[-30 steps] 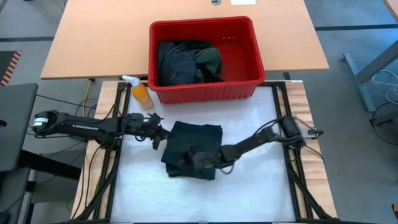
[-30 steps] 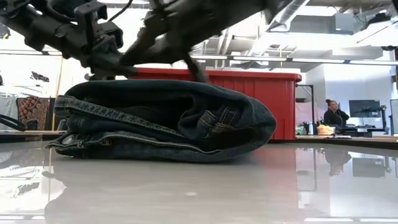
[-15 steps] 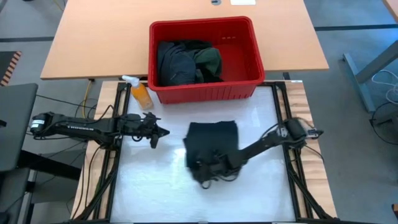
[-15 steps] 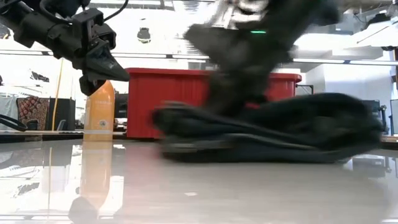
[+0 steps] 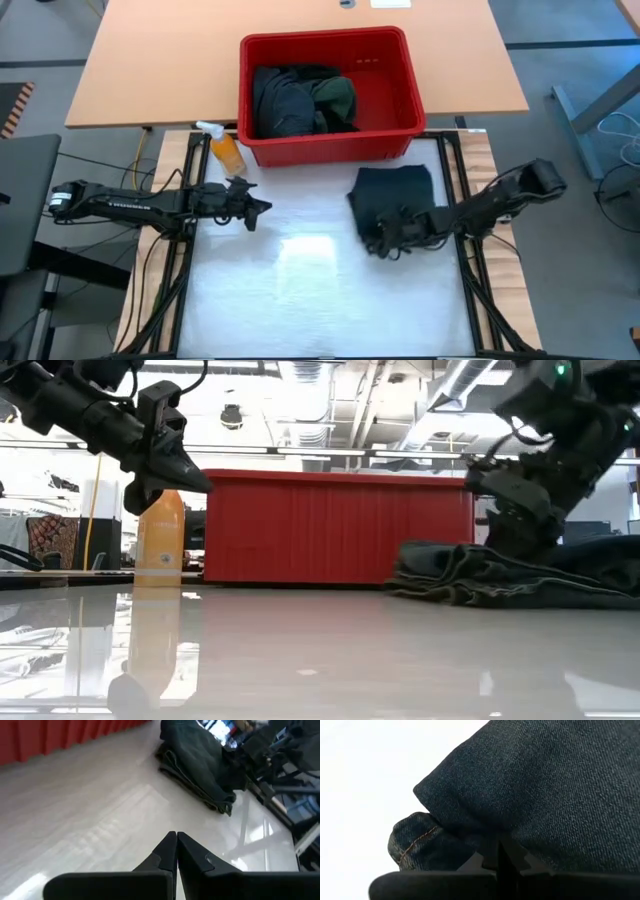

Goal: Fold Laundry from Bin
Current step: Fold the blue pants

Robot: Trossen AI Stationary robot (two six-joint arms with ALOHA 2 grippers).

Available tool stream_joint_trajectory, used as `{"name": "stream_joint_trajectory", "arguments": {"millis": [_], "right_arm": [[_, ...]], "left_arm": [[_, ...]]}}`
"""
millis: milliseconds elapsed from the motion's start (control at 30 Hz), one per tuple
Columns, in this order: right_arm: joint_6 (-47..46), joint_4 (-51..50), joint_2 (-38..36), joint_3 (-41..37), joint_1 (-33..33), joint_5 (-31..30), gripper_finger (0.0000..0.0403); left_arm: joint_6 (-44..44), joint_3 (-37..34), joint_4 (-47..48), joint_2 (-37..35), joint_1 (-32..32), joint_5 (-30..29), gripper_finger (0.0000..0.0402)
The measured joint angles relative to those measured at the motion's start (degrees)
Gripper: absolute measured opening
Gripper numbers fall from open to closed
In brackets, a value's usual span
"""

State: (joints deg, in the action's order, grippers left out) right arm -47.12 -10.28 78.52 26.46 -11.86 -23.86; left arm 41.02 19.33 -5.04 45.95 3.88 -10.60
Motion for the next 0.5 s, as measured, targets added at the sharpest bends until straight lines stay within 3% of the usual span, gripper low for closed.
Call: {"name": "stream_joint_trajectory", "arguments": {"millis": [267, 500], "right_arm": [[8.2, -4.7, -12.1, -5.4, 5.1, 2.6, 0.0019], [14.5, -16.3, -26.0, -5.0, 7.0, 12.3, 0.0019]], "left_arm": [[3.8, 0.0, -3.6, 0.0, 0.0, -4.4, 0.0], [4.7, 0.0, -6.1, 0.0, 0.0, -8.6, 0.0]]}}
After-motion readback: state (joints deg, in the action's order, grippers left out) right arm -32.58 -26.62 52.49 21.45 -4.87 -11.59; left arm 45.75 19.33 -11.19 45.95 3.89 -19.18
